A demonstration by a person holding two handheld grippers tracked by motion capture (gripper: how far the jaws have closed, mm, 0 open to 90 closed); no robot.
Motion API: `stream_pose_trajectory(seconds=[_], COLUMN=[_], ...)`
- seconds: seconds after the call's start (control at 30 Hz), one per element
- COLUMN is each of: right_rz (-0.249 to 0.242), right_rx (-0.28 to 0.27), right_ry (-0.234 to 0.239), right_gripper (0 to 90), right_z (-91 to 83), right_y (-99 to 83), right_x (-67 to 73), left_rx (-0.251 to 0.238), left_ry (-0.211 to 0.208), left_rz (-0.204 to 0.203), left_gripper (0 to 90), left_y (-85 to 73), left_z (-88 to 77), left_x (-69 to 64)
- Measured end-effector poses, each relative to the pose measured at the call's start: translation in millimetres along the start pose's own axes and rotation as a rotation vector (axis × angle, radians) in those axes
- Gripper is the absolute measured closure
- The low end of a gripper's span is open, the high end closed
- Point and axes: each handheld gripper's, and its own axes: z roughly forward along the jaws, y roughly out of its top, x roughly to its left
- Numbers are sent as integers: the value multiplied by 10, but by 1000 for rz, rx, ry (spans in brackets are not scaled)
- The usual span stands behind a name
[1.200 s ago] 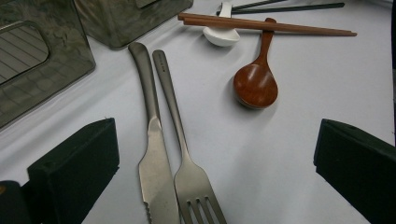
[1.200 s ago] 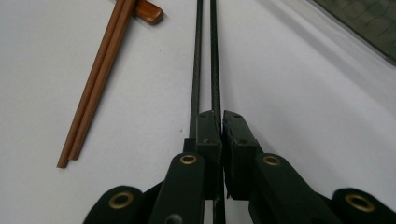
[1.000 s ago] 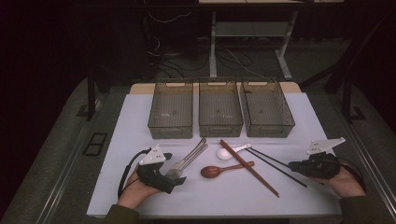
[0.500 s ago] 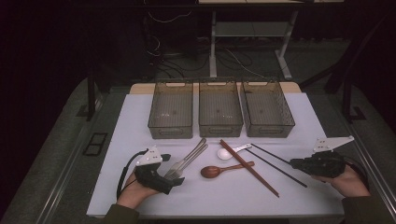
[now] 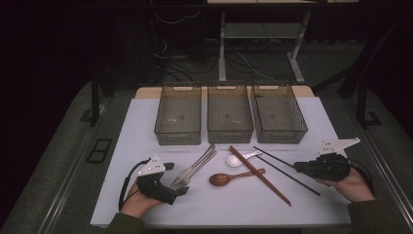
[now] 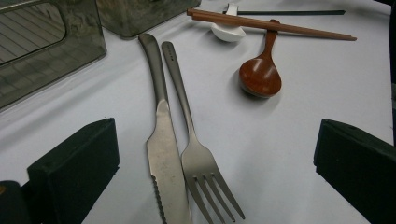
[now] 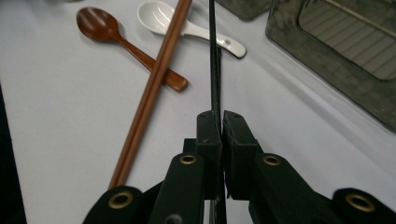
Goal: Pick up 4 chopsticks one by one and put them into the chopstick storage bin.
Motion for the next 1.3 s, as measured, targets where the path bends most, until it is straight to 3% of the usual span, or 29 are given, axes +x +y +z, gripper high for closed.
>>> stream_pose_trajectory(seconds=[0.33,0.5,0.9,1.3], right_rz=[-1,26,11,5], right_rx=[-47,-61,-83,-104], right_ry=[11,10,1,6], right_gripper=[854,854,854,854], right_z=[13,39,118,230], right_y=[117,166,353,569], right_x=[33,34,69,98], left_rx=[6,10,20,7], left_ry=[-7,-7,-3,-7], left_rz=[-3,-8,-24,4], left_gripper=[0,0,0,0], left_y=[5,8,14,27], left_z=[34,43,59,68], left_x=[-31,-34,-44,-92])
